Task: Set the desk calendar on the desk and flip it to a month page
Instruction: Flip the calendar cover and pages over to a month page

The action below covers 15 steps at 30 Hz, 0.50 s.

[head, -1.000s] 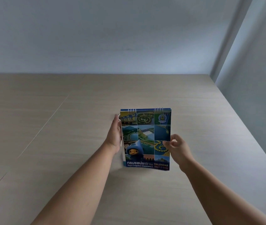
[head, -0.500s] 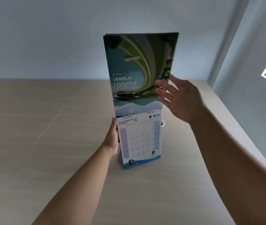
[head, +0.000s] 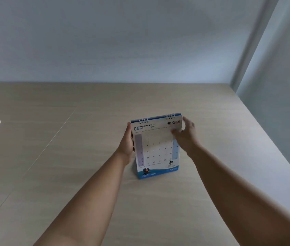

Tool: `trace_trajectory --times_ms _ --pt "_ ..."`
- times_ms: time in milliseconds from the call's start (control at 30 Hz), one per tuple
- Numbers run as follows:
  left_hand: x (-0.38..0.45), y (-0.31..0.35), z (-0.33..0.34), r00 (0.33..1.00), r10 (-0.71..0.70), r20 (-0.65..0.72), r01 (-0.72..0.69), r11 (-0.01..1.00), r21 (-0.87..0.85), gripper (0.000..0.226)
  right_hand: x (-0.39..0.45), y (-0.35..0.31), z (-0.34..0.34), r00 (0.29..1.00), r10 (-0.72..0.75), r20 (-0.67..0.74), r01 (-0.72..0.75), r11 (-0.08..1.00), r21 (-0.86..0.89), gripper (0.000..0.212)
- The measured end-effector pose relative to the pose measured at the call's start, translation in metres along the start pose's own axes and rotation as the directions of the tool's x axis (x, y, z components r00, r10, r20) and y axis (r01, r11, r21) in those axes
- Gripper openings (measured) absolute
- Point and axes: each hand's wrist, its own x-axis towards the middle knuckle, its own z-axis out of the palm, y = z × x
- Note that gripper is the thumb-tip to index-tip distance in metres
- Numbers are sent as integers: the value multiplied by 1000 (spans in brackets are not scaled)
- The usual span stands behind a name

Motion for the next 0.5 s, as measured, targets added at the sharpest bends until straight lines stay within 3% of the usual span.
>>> trace_trajectory --times_ms 100,233,300,433,500 --pt "4 -2 -1 1000 -3 6 4 999 -37 76 -22 26 12 994 41 100 -44 999 26 51" --pt "2 0 0 999 -31 14 32 997 -71 75 -36 36 17 996 13 88 -15 1000 16 81" --pt "2 1 -1 999 -35 20 37 996 -84 78 -41 34 19 999 22 47 -21 999 -25 84" --pt "4 0 -1 999 -24 25 27 992 -119 76 -51 37 13 990 12 -139 -6 999 42 45" --pt "5 0 -4 999 -26 37 31 989 -147 78 -53 38 6 990 49 -130 -39 996 80 26"
